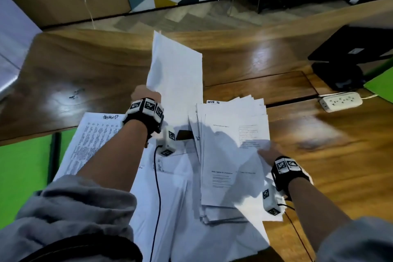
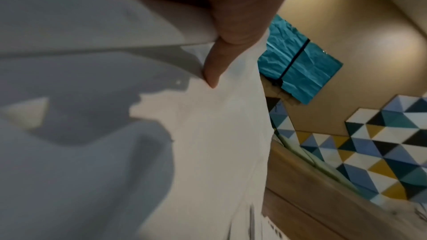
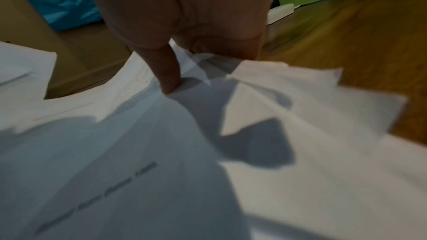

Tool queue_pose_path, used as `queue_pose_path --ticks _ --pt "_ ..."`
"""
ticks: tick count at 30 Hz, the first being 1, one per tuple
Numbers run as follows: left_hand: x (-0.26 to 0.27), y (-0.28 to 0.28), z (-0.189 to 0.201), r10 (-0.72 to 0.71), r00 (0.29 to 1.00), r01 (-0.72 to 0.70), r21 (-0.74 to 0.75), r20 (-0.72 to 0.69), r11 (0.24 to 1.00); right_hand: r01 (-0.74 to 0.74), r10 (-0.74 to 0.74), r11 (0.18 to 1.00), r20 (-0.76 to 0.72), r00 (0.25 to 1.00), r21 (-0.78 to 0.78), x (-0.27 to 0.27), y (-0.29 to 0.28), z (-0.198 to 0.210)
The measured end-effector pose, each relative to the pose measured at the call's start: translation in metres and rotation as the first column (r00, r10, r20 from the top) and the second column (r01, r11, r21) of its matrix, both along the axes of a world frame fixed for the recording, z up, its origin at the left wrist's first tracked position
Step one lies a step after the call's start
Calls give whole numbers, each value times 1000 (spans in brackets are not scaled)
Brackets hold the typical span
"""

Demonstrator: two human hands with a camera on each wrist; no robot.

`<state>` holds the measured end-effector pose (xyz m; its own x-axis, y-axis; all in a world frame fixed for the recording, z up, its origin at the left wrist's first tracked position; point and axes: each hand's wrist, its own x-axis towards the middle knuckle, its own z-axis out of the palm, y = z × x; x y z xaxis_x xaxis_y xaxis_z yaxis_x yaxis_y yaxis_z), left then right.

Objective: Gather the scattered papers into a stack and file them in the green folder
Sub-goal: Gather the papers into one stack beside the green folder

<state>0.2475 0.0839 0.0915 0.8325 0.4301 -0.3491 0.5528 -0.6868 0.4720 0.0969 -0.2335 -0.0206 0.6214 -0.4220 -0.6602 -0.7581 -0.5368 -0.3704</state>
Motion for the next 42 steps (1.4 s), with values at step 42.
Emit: queue_pose_path --ticks 42 --pt "-131 -67 -83 -236 930 240 -19 -283 971 191 -192 885 -42 981 425 -24 -40 -31"
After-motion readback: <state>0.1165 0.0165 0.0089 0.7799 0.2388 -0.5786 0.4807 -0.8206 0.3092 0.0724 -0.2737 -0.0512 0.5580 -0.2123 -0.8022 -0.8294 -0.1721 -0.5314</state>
